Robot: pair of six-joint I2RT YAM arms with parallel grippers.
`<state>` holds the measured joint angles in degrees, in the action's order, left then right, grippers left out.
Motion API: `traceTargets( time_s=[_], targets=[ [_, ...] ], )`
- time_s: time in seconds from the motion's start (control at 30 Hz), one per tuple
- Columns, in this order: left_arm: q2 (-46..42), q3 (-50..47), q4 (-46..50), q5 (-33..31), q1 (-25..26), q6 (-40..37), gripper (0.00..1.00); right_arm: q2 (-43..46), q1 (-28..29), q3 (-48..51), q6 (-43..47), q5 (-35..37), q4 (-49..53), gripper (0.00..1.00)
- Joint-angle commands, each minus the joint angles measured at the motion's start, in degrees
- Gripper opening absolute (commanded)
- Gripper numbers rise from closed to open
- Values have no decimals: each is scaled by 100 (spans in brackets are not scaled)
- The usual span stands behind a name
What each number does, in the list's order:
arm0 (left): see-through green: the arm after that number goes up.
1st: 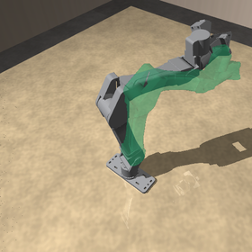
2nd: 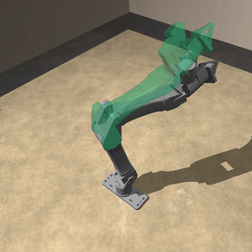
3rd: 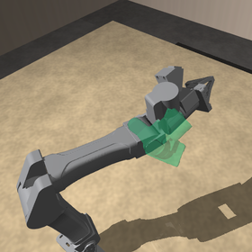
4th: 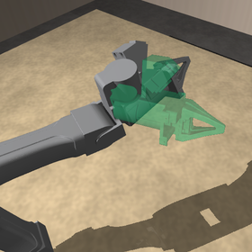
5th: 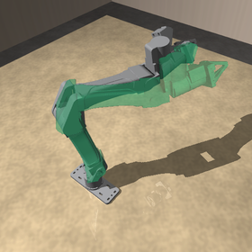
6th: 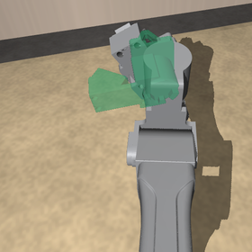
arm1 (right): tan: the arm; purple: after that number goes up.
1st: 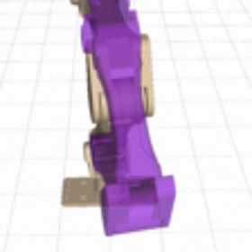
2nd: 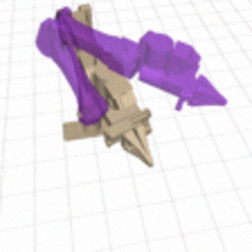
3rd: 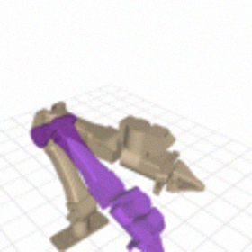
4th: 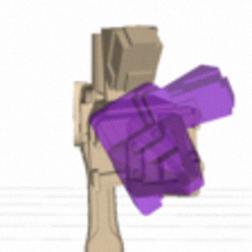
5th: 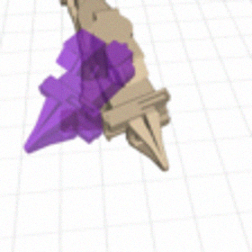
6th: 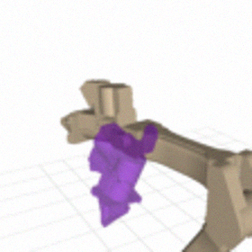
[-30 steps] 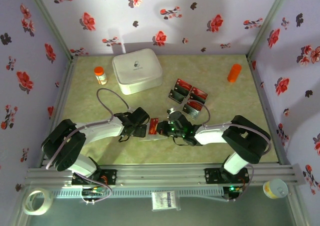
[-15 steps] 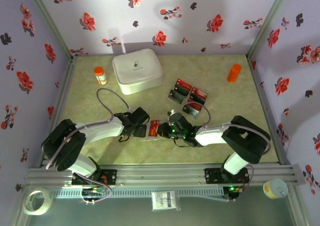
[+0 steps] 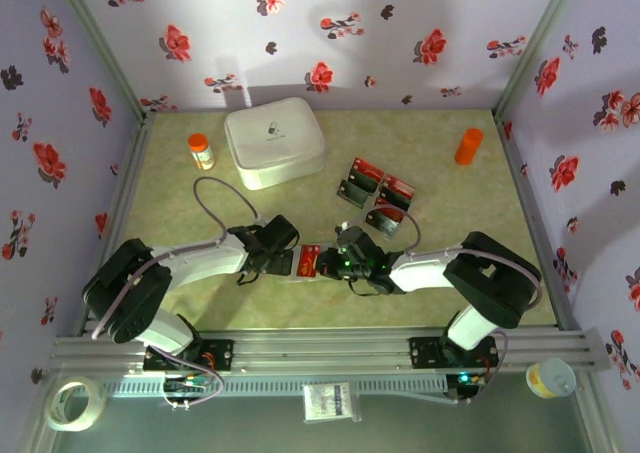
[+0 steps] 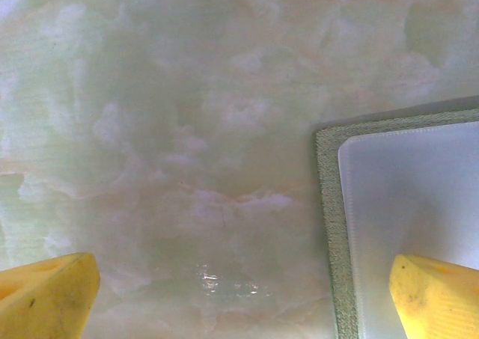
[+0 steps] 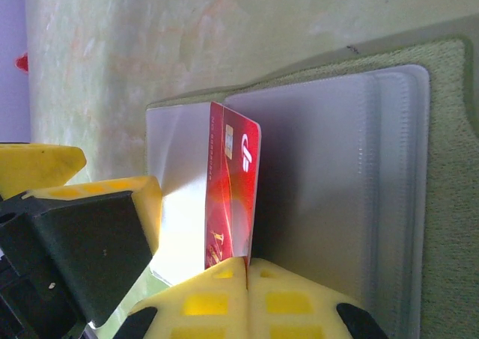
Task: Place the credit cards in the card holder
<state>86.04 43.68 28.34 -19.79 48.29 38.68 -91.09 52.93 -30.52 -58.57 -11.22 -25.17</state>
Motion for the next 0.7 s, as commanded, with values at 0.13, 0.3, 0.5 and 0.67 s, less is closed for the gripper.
traceTargets(
  time_s=[0.13, 0.3, 0.5, 0.67],
  targets=[
    [9, 70, 245, -253, 29, 1, 100, -80, 64, -77, 111, -142, 585, 0],
    [-7, 70, 248, -253, 31, -4, 100, 13, 49, -161, 254, -134, 940, 0],
    [4, 53, 239, -257, 31, -6, 100, -4, 8, -303, 389, -199, 1257, 0],
    [9, 53, 231, -254, 31, -5, 100, -98, -69, -399, 447, -348, 1371, 0]
  ],
)
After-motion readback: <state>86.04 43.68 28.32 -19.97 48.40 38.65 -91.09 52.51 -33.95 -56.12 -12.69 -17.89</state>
